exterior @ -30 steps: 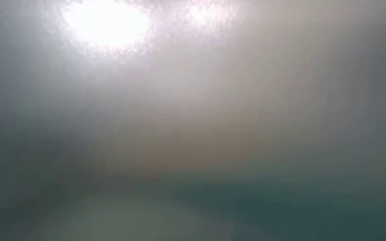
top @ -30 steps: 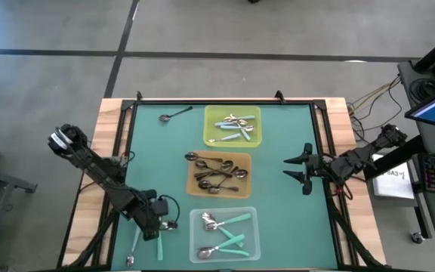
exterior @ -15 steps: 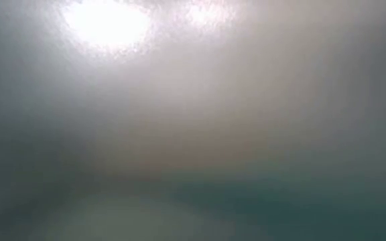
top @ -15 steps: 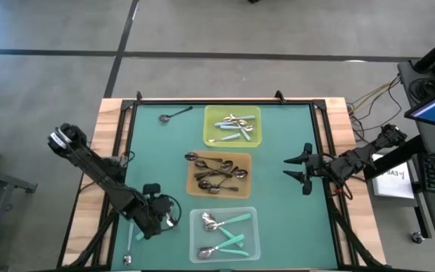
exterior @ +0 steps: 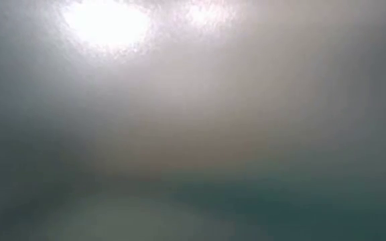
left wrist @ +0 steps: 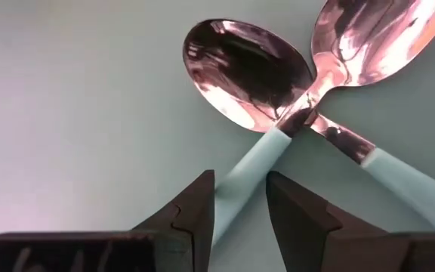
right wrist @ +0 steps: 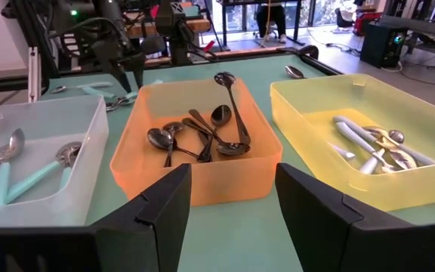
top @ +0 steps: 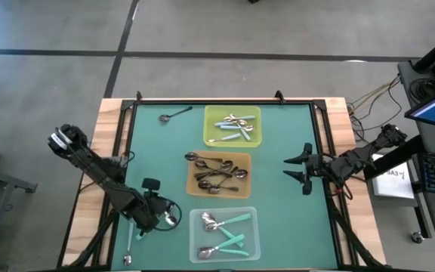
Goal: Sort silverware by color (type)
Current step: Put the green spoon into the transparent bin
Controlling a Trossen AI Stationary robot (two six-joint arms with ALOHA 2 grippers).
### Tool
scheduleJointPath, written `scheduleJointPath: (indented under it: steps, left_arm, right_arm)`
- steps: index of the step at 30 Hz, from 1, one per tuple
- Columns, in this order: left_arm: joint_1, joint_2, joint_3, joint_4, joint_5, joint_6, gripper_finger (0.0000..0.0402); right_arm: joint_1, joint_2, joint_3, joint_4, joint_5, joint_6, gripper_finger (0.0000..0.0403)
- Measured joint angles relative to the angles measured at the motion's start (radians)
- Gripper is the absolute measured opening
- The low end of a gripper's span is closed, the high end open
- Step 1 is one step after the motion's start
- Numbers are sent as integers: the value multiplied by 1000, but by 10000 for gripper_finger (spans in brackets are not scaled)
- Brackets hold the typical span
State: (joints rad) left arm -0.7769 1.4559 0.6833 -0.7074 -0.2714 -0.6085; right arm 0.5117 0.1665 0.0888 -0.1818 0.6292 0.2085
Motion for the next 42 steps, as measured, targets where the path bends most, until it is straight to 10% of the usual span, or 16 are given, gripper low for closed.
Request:
scheduleJointPath:
  steps: [27, 42]
  left_arm:
    - [1, -63, -38, 75, 67, -274, 28]
    - [31, -14, 388, 74, -323, -13, 28]
  right_arm:
    - [0, 0, 0, 0, 0, 0, 185]
    - [0, 0, 0, 0, 0, 0, 185]
